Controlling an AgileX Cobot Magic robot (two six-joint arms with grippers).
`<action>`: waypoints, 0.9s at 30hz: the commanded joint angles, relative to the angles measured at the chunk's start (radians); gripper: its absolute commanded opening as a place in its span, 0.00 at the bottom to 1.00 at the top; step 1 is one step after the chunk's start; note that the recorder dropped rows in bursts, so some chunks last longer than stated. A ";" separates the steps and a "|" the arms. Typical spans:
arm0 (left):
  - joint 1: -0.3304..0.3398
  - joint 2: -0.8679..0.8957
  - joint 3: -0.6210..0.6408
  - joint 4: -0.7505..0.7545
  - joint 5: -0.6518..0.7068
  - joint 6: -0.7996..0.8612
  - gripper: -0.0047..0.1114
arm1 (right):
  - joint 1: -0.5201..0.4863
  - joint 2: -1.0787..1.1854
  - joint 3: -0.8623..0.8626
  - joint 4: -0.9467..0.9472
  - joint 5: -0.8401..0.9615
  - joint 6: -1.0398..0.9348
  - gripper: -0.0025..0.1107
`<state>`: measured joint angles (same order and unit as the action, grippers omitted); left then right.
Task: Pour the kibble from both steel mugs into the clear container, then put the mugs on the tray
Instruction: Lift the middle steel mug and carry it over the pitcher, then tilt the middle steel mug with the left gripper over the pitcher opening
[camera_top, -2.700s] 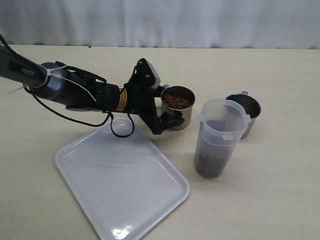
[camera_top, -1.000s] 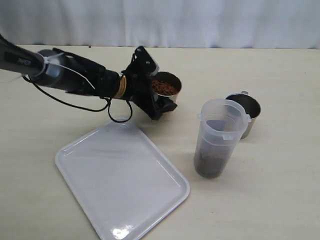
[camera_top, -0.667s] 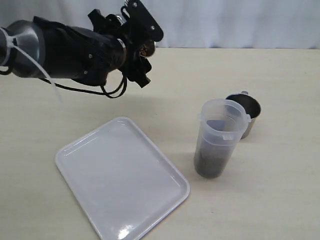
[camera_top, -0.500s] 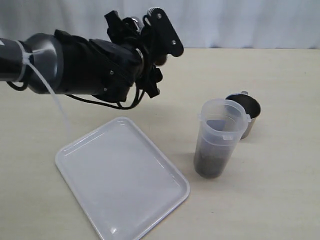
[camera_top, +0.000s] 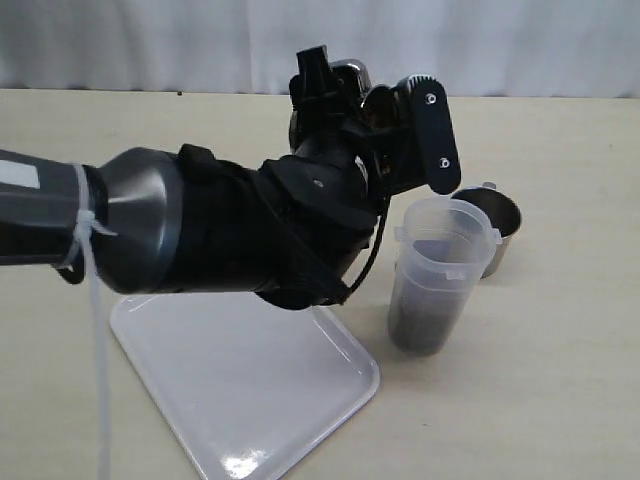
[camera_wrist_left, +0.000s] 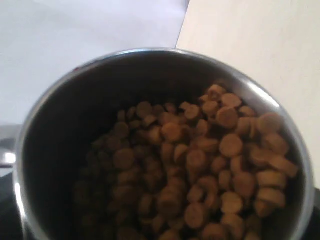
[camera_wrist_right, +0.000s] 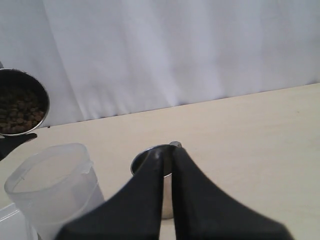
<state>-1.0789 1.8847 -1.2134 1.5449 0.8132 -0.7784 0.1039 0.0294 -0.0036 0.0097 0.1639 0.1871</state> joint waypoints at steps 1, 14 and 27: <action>-0.026 -0.078 0.035 0.002 0.020 0.005 0.04 | 0.005 0.003 0.004 0.002 0.005 0.000 0.06; -0.048 -0.137 0.084 -0.064 -0.150 0.027 0.04 | 0.005 0.003 0.004 0.002 0.005 0.000 0.06; -0.050 -0.129 0.082 -0.007 -0.175 0.050 0.04 | 0.005 0.003 0.004 0.002 0.005 0.000 0.06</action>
<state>-1.1252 1.7637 -1.1304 1.4903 0.6344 -0.7311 0.1039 0.0294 -0.0036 0.0097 0.1639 0.1871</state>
